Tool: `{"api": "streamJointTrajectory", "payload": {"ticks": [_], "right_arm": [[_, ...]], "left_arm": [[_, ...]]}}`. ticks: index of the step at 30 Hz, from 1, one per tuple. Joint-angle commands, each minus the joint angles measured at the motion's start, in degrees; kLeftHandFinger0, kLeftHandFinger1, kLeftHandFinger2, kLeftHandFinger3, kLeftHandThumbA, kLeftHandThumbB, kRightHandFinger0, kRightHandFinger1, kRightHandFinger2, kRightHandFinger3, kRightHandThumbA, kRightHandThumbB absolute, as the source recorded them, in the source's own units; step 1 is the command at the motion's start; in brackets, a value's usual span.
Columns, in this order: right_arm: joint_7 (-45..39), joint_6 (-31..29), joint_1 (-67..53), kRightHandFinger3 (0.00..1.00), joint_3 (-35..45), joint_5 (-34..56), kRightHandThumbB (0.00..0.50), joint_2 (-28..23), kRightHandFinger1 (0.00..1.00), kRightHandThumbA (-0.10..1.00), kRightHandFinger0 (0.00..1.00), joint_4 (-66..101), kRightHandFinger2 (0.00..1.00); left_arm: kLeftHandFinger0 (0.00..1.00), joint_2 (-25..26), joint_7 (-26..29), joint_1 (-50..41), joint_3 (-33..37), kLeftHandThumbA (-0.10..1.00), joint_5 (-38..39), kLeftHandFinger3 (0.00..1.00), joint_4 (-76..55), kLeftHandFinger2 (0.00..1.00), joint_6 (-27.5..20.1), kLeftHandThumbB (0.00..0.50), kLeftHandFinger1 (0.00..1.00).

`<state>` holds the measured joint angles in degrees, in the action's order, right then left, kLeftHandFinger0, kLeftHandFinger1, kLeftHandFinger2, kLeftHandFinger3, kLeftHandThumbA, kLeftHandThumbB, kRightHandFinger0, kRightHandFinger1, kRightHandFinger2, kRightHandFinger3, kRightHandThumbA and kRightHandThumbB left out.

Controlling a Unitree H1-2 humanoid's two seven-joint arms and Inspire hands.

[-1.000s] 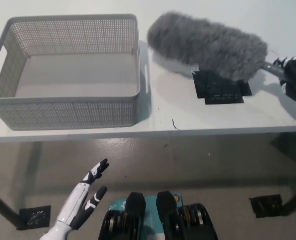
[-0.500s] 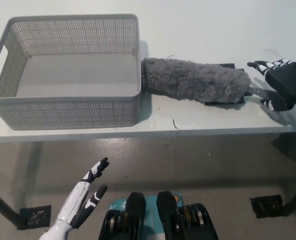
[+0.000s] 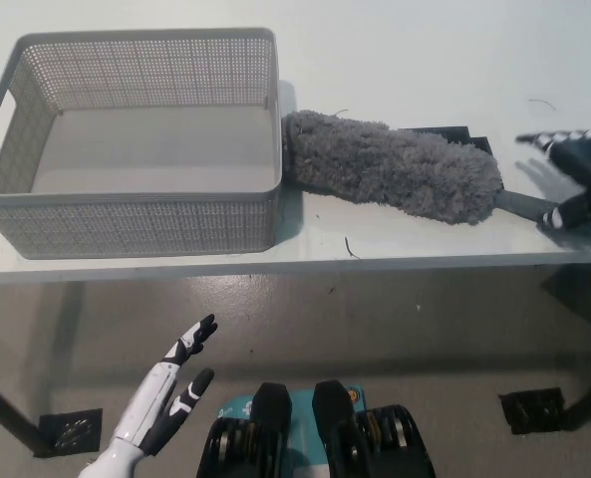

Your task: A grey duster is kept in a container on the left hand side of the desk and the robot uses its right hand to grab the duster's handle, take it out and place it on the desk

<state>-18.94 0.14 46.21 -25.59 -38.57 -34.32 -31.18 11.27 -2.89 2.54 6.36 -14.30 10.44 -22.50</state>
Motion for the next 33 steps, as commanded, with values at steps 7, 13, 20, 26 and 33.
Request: {"api": "streamJointTrajectory", "payload": {"ticks": [7,13,20,26,33], "right_arm": [[10.64,14.4,13.35,1.0,50.74,60.51,0.5,-12.43,1.0,1.0,1.0,67.92,1.0],[26.21,6.13,-2.5,1.0,63.66,79.79,0.482,-23.72,1.0,1.0,1.0,82.87,1.0],[24.78,-27.07,-37.1,1.0,51.72,56.08,0.278,5.93,1.0,0.69,1.0,85.62,1.0],[20.0,-27.07,-55.76,1.0,29.37,42.63,0.321,28.11,1.0,0.67,1.0,85.62,1.0],[41.68,-27.07,-52.22,1.0,4.91,11.35,0.21,24.19,1.0,0.87,0.9,67.73,1.0]], "left_arm": [[1.0,0.96,0.7,1.96,-1.49,1.0,1.2,1.0,-0.69,1.0,-1.33,0.127,1.0],[1.0,1.05,0.31,0.99,-1.24,1.0,1.41,1.0,-0.33,1.0,-1.25,0.137,1.0],[1.0,-0.19,0.39,0.74,-0.64,1.0,1.26,1.0,0.03,1.0,-0.55,0.112,1.0],[1.0,-2.36,1.97,2.19,0.15,1.0,0.15,1.0,3.03,1.0,-2.87,0.131,1.0],[1.0,-3.23,2.7,1.7,-0.54,1.0,0.85,1.0,2.99,1.0,-3.55,0.124,1.0]]}}
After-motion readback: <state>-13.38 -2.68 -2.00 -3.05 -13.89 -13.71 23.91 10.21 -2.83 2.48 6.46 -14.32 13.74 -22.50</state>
